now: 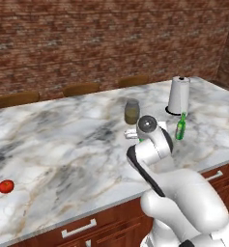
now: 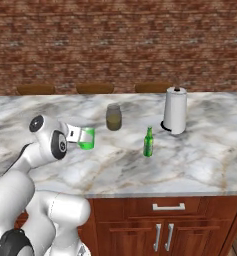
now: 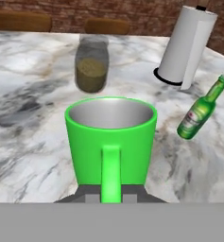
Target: Open the cabinet directly in front. Then move the beer and the mug to the dining counter with the jar on it.
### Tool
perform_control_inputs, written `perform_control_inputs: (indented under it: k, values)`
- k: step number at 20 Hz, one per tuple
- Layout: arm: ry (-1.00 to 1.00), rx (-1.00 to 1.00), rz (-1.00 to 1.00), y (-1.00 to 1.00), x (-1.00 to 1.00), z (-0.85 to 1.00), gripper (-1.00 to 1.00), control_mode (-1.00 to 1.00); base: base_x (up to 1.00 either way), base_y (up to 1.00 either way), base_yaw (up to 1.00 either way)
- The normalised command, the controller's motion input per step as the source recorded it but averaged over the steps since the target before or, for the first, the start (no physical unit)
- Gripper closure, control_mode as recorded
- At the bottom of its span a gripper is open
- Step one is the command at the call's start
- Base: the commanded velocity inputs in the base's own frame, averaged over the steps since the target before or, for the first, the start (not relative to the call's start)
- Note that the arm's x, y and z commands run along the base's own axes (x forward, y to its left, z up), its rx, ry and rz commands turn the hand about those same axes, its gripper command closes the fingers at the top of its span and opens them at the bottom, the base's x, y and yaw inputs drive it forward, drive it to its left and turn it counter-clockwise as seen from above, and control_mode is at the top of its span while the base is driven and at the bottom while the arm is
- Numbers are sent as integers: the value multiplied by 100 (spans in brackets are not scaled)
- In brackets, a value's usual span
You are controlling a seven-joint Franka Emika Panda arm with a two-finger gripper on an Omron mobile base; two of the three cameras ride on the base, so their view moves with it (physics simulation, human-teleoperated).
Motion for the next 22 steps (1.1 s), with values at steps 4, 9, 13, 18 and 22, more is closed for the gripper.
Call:
perform_control_inputs:
  k: [4,9,13,18,22]
  values:
    - [-25,0,0,-5,10,-23,100,-100,0,0,0]
    - [-5,1,0,-2,0,0,100,-100,0,0,0]
    - [0,0,0,0,5,0,100,-100,0,0,0]
    - [7,0,0,-2,25,-5,100,-100,0,0,0]
    - [6,0,0,-6,49,-15,100,-100,0,0,0]
